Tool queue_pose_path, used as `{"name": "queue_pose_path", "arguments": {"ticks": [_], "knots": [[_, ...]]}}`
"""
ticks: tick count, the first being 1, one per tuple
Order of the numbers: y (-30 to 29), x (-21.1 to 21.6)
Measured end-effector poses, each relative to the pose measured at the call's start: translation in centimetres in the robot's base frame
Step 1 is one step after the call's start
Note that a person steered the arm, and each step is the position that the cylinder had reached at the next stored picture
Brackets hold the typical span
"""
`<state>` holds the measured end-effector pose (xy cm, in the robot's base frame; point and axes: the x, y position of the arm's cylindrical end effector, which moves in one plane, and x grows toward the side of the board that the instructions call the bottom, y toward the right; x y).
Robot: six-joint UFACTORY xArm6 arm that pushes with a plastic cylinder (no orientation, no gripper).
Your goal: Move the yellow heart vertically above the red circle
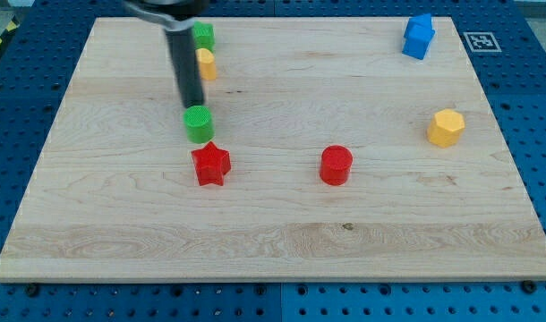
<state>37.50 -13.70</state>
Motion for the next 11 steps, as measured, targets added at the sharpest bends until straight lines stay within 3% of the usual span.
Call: {"name": "queue_pose_path", "arguments": {"ticks": [1,2,6,11], "knots": [[-1.7,-5.3],[-2.0,-8.0],[1.8,-6.3],[19.1,-0.5]]}}
